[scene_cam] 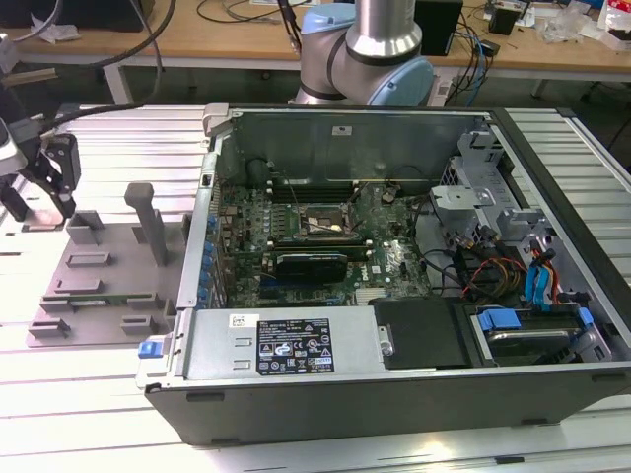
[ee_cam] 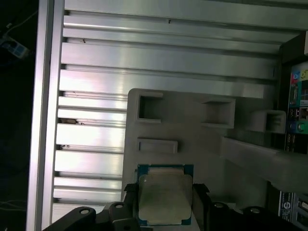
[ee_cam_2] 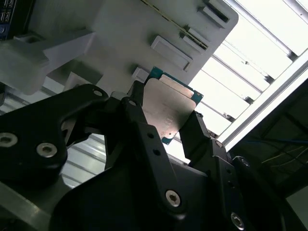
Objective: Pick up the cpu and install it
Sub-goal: 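Pick up the cpu and move it towards the insertion slot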
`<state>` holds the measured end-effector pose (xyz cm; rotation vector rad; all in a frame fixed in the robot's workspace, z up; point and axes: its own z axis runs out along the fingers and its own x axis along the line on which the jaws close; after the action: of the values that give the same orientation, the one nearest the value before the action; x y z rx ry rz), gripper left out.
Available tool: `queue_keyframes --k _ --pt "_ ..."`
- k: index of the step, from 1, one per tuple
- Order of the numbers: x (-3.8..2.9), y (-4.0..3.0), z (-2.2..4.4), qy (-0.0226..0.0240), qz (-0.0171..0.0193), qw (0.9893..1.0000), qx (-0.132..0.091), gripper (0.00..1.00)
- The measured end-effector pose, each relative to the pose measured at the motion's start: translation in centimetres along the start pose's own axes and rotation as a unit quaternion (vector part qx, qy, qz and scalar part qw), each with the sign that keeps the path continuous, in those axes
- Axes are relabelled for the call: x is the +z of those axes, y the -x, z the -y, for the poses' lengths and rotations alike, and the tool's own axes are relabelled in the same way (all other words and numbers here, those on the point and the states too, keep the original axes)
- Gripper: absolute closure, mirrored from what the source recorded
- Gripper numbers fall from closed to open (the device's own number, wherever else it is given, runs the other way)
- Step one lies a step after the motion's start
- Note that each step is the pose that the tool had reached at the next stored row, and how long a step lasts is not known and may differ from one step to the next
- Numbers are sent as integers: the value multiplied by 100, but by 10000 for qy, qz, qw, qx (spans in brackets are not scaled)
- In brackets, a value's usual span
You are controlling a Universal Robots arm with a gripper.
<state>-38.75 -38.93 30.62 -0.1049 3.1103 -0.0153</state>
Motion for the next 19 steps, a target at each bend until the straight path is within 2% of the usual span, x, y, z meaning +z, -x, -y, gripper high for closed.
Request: queue_keyframes --k 7,10,14,19 --pt "-168 5 2 0 0 10000 0 45" --pt "-260 8 3 0 0 10000 0 45" --pt "-317 9 3 0 0 10000 0 45" --pt "-436 13 5 0 0 10000 0 45"
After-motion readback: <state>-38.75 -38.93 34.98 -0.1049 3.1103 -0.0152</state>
